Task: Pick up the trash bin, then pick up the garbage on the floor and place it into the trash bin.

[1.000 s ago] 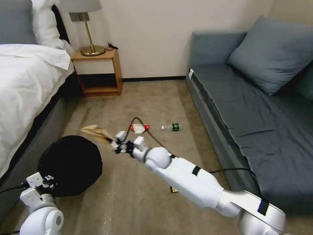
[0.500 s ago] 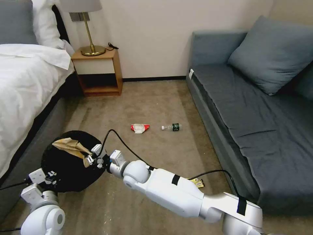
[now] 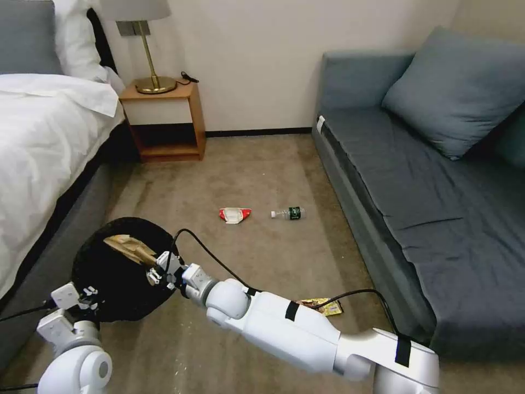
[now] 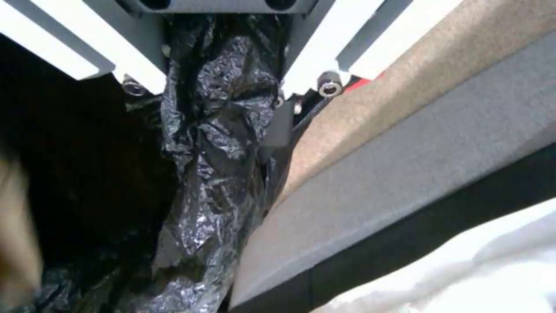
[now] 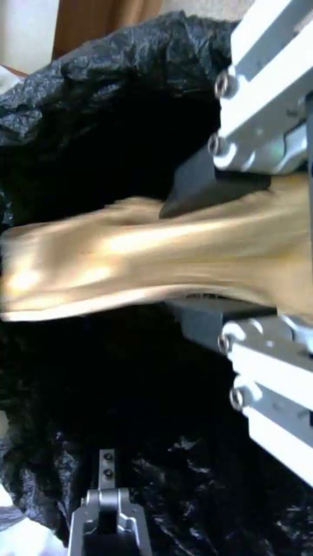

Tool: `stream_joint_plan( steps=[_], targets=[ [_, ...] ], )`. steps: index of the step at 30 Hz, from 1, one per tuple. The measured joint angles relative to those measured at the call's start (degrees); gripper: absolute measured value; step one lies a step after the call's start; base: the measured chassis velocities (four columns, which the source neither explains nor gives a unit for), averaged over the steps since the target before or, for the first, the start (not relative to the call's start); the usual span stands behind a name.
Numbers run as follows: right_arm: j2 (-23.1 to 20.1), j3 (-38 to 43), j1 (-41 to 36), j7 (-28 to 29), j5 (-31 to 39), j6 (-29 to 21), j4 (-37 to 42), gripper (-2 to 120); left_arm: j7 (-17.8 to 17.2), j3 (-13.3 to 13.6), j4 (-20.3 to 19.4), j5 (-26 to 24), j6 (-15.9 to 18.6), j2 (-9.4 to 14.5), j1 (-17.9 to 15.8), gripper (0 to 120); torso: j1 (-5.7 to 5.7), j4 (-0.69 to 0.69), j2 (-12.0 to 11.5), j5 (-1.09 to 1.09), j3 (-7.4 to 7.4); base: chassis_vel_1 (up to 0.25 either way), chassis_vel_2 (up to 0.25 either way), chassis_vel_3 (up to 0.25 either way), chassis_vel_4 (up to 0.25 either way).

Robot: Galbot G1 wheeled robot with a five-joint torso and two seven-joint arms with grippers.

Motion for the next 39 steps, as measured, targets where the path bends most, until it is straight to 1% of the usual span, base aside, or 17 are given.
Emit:
stream_joint_plan(
  steps=[3, 4, 6, 7, 9, 11, 12, 14, 16, 17, 20, 26, 29, 30, 31, 35, 39],
  targets=[
    [0.0, 0.1, 0.0, 0.0, -0.2, 0.1, 0.0, 47, 0.0, -0.1, 0.0, 0.0, 0.0, 0.0, 0.1, 1, 0.00, 0.00, 0.0, 0.00, 0.00, 0.000, 0.000, 0.000, 0.000],
    [0.0, 0.3, -0.1, 0.0, -0.3, 0.3, 0.0, 55, 0.0, -0.1, 0.1, 0.0, 0.0, 0.0, 0.1, 1, 0.00, 0.00, 0.0, 0.00, 0.00, 0.000, 0.000, 0.000, 0.000],
    [-0.2, 0.7, -0.3, 0.0, -0.7, 0.6, 0.0, 64, 0.0, -0.1, 0.4, 0.0, -0.1, -0.1, 0.1, 1, 0.00, 0.00, 0.0, 0.00, 0.00, 0.000, 0.000, 0.000, 0.000],
    [-0.2, 0.7, -0.3, 0.0, -0.7, 0.6, 0.0, 64, 0.0, -0.1, 0.4, 0.0, -0.1, -0.1, 0.1, 1, 0.00, 0.00, 0.0, 0.00, 0.00, 0.000, 0.000, 0.000, 0.000],
    [-0.6, 0.8, -0.5, 0.0, -1.3, 0.8, 0.3, 74, 0.0, -0.1, 0.6, 0.0, -0.2, -0.1, 0.1, 1, 0.00, 0.00, 0.0, 0.00, 0.00, 0.000, 0.000, 0.000, 0.000],
    [-2.3, 1.2, -1.0, -0.1, -2.1, 0.9, 1.9, 82, 0.0, -0.1, 1.2, 0.1, -0.4, -0.2, -0.1, 1, 0.00, 0.01, 0.0, 0.01, 0.00, 0.000, 0.000, 0.000, 0.000],
    [-2.3, 1.2, -1.0, -0.1, -2.1, 0.9, 1.9, 82, 0.0, -0.1, 1.2, 0.1, -0.4, -0.2, -0.1, 1, 0.00, 0.01, 0.0, 0.01, 0.00, 0.000, 0.000, 0.000, 0.000],
    [-4.0, 2.1, -1.9, -0.3, -3.8, 1.1, 3.0, 92, 0.0, -0.1, 1.7, 0.1, -0.5, -0.1, -0.3, 1, 0.00, 0.01, 0.0, 0.01, 0.00, 0.000, 0.000, 0.000, 0.000],
    [-7.3, 3.5, -3.8, -0.9, -6.3, 2.1, 4.0, 98, -0.1, -0.2, 2.1, 0.1, -0.7, 0.1, -0.2, 1, 0.00, 0.00, 0.0, 0.01, 0.00, 0.000, 0.000, 0.000, 0.000],
    [-7.3, 3.5, -3.8, -0.9, -6.3, 2.1, 4.0, 98, -0.1, -0.2, 2.1, 0.1, -0.7, 0.1, -0.2, 1, 0.00, 0.00, 0.0, 0.01, 0.00, 0.000, 0.000, 0.000, 0.000],
    [-12.0, 6.3, -6.7, -1.8, -10.2, 4.6, 5.2, 100, -0.1, -0.3, 2.3, 0.1, -0.8, 0.3, -0.2, 1, 0.00, 0.00, 0.0, 0.03, 0.00, 0.000, 0.000, 0.000, 0.000],
    [-17.0, 11.9, -10.9, -3.6, -14.6, 7.0, 5.5, 100, -0.1, 0.0, 2.4, 0.3, -0.8, 0.1, -0.5, 1, 0.00, 0.00, 0.0, 0.03, 0.00, 0.000, 0.000, 0.000, 0.000],
    [-21.0, 18.2, -16.1, -4.6, -17.1, 7.8, 4.5, 100, -0.1, 0.3, 2.5, 0.9, -0.8, -0.2, -0.8, 1, 0.00, 0.00, 0.0, 0.02, 0.00, 0.000, 0.000, 0.000, 0.000],
    [-23.9, 22.9, -20.8, -5.9, -20.0, 9.2, 2.5, 100, -0.2, 0.5, 2.5, 1.4, -0.7, -0.3, -1.3, 1, 0.00, -0.01, 0.0, 0.03, 0.00, 0.000, 0.000, 0.000, 0.000],
    [-23.9, 22.9, -20.8, -5.9, -20.0, 9.2, 2.5, 100, -0.2, 0.5, 2.5, 1.4, -0.7, -0.3, -1.3, 1, 0.00, -0.01, 0.0, 0.03, 0.00, 0.000, 0.000, 0.000, 0.000],
    [-28.5, 28.4, -27.0, -10.4, -22.7, 10.7, 1.8, 100, -0.2, 0.7, 2.5, 1.9, -0.6, -0.4, -1.5, 1, 0.00, -0.01, 0.0, 0.03, -0.01, 0.000, 0.000, 0.000, 0.000],
    [-29.8, 30.4, -29.4, -11.4, -23.6, 11.6, 1.7, 100, -0.2, 0.7, 2.6, 2.0, -0.7, -0.4, -1.4, 1, 0.00, -0.01, 0.0, 0.02, -0.01, 0.000, 0.000, 0.000, 0.000]
  ],
)
